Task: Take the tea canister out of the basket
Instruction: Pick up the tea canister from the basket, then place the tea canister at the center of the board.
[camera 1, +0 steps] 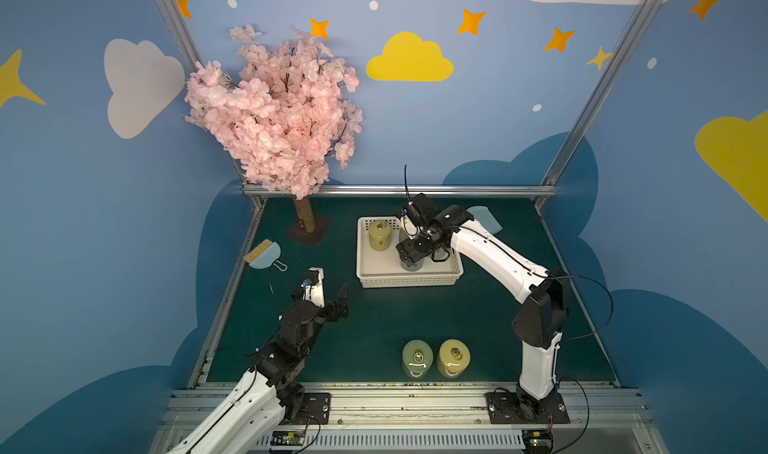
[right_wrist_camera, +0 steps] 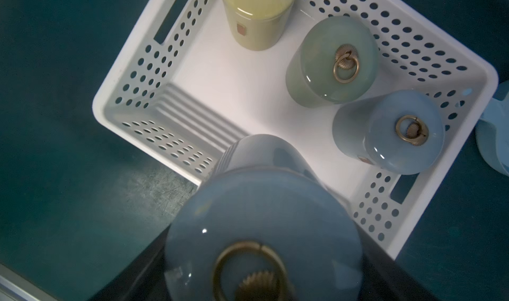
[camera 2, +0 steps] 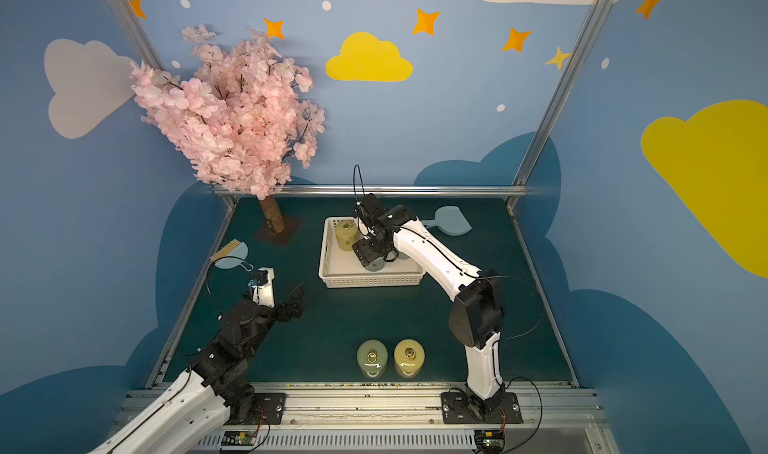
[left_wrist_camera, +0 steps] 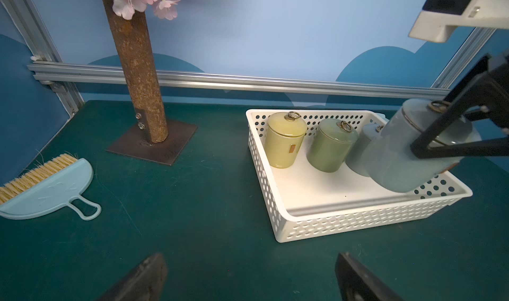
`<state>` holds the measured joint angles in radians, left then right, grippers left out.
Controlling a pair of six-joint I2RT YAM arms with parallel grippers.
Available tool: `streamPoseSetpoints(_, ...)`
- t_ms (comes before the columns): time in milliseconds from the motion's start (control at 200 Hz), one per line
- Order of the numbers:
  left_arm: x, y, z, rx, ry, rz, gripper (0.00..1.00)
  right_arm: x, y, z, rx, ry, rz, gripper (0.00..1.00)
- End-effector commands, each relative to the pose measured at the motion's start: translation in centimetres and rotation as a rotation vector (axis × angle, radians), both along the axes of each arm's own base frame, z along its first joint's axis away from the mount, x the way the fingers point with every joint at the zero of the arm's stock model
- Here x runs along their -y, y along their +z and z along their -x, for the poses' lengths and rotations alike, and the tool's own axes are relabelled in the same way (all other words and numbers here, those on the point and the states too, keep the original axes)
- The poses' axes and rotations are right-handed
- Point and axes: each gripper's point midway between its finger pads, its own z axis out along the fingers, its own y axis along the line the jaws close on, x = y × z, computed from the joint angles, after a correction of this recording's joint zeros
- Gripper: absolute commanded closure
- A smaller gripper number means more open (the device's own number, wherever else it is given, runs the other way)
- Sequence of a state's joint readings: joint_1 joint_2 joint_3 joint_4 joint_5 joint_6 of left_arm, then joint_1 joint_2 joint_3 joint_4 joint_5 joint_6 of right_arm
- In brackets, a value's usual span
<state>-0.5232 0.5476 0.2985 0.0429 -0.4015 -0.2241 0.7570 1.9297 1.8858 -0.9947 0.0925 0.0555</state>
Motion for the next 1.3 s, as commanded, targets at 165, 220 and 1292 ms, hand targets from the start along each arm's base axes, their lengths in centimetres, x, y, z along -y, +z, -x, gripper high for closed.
streamPoseSetpoints(165, -0.8, 0.3, 0.1, 0.025, 0.033, -0.005, 0.0, -3.1, 3.4, 4.7, 0.023, 0.11, -0.157, 0.42)
streamPoseSetpoints(220, -0.8, 0.3, 0.1, 0.026, 0.035, -0.006, 0.0, -3.4, 3.3, 5.6, 0.019, 0.125, -0.157, 0.42)
streamPoseSetpoints(1292, -3.1, 0.6, 0.7, 0.061, 0.143, 0.003, 0.0, -8.6, -1.3, 19.5, -0.034, 0.355, -0.18, 0.44)
